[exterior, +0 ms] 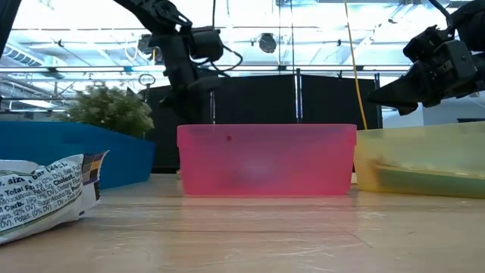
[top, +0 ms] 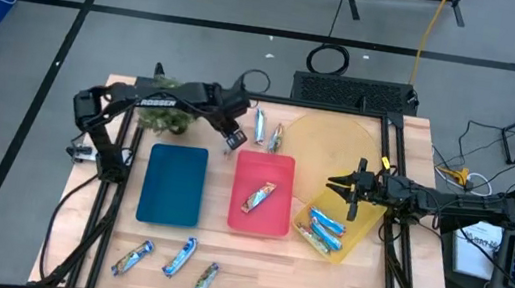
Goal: Pick and place Granola Bars by type
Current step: Put the yellow granola bar into the red bin
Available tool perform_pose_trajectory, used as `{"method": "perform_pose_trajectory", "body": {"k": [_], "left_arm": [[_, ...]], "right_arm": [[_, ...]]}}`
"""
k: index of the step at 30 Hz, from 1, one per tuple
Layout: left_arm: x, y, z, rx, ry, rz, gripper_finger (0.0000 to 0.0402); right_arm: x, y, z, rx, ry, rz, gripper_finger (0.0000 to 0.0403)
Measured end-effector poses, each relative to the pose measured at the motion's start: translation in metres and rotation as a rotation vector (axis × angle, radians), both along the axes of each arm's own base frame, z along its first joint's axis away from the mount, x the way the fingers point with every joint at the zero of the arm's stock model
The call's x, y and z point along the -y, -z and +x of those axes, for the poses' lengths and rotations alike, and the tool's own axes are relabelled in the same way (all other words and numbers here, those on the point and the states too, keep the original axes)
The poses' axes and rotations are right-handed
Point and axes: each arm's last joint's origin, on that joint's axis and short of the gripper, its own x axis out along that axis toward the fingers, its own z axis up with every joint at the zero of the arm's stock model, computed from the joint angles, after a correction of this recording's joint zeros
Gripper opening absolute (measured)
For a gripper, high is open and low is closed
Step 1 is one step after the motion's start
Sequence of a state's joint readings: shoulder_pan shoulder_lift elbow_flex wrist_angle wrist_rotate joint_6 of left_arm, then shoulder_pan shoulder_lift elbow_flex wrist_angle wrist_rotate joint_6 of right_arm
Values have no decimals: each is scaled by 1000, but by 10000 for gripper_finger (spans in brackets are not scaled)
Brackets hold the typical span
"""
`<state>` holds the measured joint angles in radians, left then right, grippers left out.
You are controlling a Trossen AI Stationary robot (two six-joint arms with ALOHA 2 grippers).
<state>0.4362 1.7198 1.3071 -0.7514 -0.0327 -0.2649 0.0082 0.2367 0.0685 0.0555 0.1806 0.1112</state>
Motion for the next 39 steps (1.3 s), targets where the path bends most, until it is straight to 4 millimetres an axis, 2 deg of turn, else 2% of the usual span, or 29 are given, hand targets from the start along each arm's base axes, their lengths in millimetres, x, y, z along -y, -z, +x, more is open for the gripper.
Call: {"method": "perform_pose_trajectory", "body": {"k": [4,7,16,20,25,34,39], "left_arm": [[-6,-1,4,91,21,-45,40],[-10,3,7,128,34,-83,61],[-17,14,10,81,-59,-23,211],[-22,26,12,27,-118,-10,250],[-27,55,15,-50,-122,-80,255],[-31,91,20,-144,-131,-108,228],[-32,95,21,-158,-131,-114,201]], "right_arm": [[0,0,0,0,0,0,73],[0,0,0,0,-1,0,73],[0,0,0,0,-1,0,73],[0,0,0,0,-1,-2,73],[0,-1,0,7,-1,-2,73],[0,-1,0,11,-1,0,73],[0,-1,0,11,-1,0,73]]}}
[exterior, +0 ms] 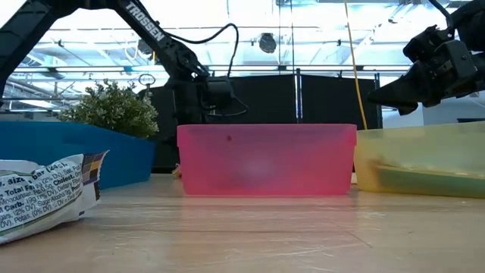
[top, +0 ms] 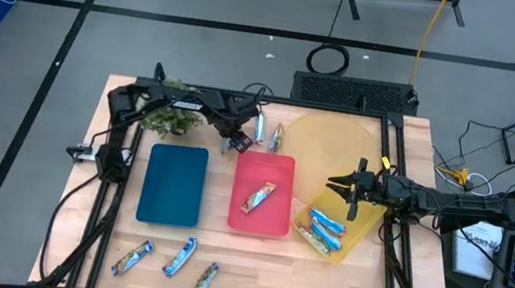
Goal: Pick and place Granola Bars by type
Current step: Put the yellow granola bar into the red bin
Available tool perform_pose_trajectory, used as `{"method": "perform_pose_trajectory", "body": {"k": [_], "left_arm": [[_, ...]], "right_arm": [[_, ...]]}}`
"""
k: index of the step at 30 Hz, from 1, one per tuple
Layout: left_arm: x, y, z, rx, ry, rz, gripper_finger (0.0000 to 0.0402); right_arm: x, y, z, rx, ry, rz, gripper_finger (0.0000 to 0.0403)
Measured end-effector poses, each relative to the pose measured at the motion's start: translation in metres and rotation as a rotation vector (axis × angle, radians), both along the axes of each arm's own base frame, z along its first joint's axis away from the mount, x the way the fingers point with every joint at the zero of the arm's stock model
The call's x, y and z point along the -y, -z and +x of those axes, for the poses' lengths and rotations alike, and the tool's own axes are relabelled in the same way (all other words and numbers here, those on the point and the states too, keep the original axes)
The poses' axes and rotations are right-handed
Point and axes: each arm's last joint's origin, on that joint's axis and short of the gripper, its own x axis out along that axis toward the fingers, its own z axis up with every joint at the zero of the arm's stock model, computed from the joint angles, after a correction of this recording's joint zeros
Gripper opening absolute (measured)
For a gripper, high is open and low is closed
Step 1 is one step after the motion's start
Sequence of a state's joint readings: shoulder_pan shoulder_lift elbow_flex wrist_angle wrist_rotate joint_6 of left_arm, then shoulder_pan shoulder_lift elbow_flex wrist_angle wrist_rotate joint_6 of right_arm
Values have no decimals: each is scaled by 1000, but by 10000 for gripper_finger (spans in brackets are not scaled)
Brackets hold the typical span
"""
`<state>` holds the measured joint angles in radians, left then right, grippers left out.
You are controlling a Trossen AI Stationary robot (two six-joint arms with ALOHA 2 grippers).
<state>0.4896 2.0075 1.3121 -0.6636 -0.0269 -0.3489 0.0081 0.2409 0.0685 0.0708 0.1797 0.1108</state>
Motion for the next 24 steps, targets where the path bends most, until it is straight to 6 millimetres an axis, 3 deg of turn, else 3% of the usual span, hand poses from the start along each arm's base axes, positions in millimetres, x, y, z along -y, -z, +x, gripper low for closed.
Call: {"method": "perform_pose_trajectory", "body": {"k": [3,8,13,16,21,24], "left_arm": [[1,-4,-2,1,18,3,154],[4,-25,-3,51,60,61,32],[8,-61,-4,147,77,185,25],[21,-91,-4,269,112,204,23],[67,-131,3,484,251,154,20],[99,-138,8,523,346,98,20]], "right_arm": [[0,0,0,0,0,-2,73],[0,0,0,0,1,-2,73],[0,0,0,0,1,-2,73],[0,0,0,0,1,-2,73],[0,0,0,-1,1,-2,73],[0,0,0,-3,1,-4,73]]}}
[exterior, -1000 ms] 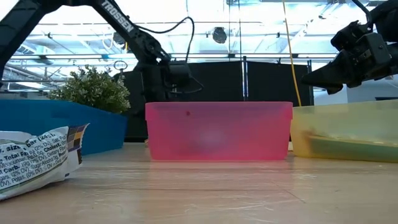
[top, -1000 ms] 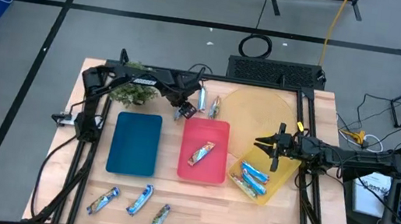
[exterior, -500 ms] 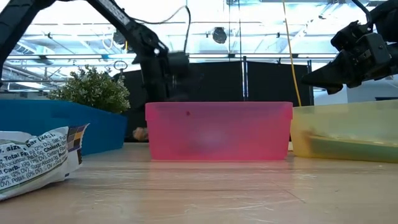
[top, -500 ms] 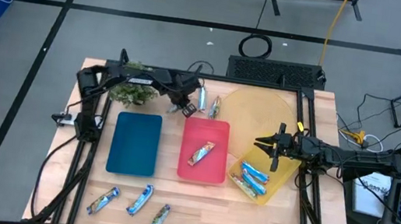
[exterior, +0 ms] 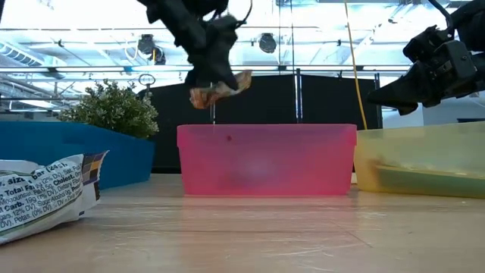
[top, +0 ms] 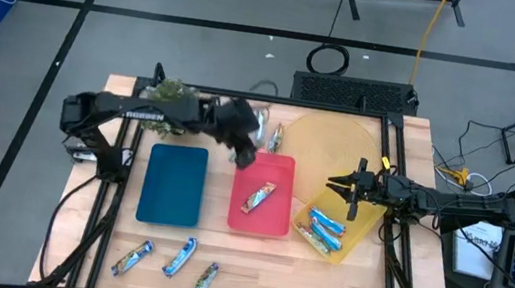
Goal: Pick and place Granola Bars by type
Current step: Put the yellow granola bar into the red bin
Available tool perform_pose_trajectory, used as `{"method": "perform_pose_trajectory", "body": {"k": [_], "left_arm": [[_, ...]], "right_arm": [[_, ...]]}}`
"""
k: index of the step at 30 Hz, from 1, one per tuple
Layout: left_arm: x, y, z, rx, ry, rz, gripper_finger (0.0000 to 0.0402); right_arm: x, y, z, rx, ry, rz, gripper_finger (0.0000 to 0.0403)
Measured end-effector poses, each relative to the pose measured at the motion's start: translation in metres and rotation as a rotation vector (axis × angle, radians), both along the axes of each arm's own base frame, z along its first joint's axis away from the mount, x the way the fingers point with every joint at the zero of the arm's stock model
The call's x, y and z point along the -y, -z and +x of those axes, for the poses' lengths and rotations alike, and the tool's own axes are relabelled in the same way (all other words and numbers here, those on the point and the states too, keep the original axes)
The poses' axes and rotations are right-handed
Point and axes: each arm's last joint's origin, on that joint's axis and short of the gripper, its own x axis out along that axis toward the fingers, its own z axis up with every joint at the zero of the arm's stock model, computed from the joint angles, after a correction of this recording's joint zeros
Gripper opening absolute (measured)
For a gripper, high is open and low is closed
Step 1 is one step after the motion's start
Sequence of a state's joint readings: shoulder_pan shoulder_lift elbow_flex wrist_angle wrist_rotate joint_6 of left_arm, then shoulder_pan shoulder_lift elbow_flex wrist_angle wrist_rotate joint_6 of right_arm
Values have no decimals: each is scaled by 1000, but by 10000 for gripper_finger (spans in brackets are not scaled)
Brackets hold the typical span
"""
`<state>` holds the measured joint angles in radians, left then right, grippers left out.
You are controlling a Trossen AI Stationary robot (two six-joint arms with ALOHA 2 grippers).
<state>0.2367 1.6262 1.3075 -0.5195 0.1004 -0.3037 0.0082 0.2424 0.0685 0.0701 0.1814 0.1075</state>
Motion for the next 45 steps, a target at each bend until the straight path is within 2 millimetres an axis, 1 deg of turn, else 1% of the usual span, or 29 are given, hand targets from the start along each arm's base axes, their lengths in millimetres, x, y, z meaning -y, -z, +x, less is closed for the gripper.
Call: {"method": "perform_pose_trajectory", "body": {"k": [2,5,7,10,13,16,19,24,27,32,35,38,40,41,43,45], "left_arm": [[19,2,2,-19,57,-33,20],[42,11,13,-27,129,-38,19],[51,24,19,-67,150,-51,18],[58,45,33,-83,172,-110,19],[63,62,46,-59,222,-179,21],[62,72,49,-82,216,-181,18],[57,74,49,-87,194,-202,34],[58,74,49,-86,211,-219,95],[58,73,49,-84,215,-212,123],[55,68,51,-30,260,-164,153],[45,57,49,22,265,-106,161],[22,40,41,52,161,10,162],[0,29,34,74,77,49,163],[-12,27,31,84,48,44,163],[-39,26,24,116,-6,-16,163],[-65,30,18,130,-71,-85,163]], "right_arm": [[0,0,0,-4,-1,-6,73],[0,1,0,-9,-2,-14,73],[0,1,0,-9,-2,-14,73],[0,1,0,-7,-1,-7,73],[0,0,1,-4,0,2,73],[0,0,1,-1,1,3,73],[0,0,1,1,1,4,73],[0,0,1,-1,0,3,73],[0,0,1,-1,0,1,73],[0,0,1,-1,0,1,73],[0,0,1,-1,0,1,73],[0,0,1,-1,0,1,73],[0,0,1,-1,0,1,73],[0,0,1,0,0,2,73],[0,0,1,0,-1,3,73],[0,0,1,-1,-1,3,73]]}}
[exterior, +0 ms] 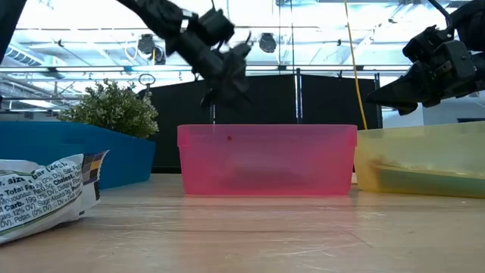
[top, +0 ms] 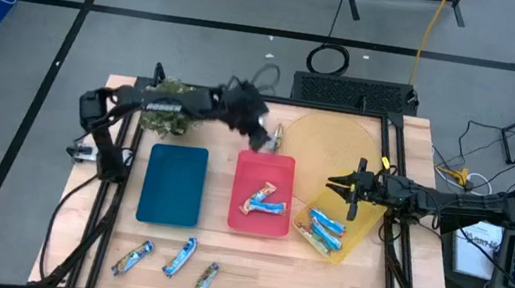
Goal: Pick and place Granola Bars by type
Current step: Put the yellow granola bar into the red bin
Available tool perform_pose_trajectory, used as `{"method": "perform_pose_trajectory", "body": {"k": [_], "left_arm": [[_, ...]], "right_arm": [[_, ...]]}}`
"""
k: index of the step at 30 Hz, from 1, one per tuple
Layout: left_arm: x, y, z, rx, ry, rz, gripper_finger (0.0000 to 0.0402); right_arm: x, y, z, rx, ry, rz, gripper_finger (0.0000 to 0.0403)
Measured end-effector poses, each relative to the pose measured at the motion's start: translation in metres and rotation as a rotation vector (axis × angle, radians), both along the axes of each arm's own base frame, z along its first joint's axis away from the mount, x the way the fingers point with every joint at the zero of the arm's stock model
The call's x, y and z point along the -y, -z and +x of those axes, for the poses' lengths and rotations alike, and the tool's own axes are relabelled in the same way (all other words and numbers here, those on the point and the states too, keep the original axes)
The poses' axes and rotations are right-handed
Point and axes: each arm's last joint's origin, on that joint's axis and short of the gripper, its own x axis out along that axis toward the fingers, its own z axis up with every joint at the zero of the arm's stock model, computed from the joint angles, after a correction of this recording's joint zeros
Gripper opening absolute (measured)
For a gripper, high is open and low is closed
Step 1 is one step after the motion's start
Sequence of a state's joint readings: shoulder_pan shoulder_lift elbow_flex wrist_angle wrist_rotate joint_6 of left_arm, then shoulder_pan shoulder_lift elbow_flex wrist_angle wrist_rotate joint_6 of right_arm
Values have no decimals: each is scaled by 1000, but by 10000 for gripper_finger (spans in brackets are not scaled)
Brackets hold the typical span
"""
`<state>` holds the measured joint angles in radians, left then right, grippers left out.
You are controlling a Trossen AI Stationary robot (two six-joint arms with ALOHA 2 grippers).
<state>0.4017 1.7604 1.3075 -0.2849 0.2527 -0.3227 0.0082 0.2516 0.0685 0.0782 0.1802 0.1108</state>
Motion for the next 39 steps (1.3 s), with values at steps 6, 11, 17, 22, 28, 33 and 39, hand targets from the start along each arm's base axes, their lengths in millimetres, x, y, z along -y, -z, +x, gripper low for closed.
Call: {"method": "perform_pose_trajectory", "body": {"k": [6,11,17,22,28,33,39], "left_arm": [[-56,6,-18,-62,-237,-21,163],[-67,2,-7,-184,-260,12,163],[-80,8,20,-355,-267,19,163],[-91,31,24,-453,-249,-83,163],[-102,51,20,-489,-290,-174,163],[-107,56,19,-494,-308,-177,163],[-112,70,26,-462,-317,-198,163]], "right_arm": [[0,0,0,0,0,-2,73],[0,0,0,3,-1,-10,73],[0,-1,0,5,-2,-17,73],[0,-1,0,6,-3,-11,73],[0,-1,0,5,-4,-10,73],[0,-1,0,5,-4,-13,73],[0,-1,0,5,-5,-16,73]]}}
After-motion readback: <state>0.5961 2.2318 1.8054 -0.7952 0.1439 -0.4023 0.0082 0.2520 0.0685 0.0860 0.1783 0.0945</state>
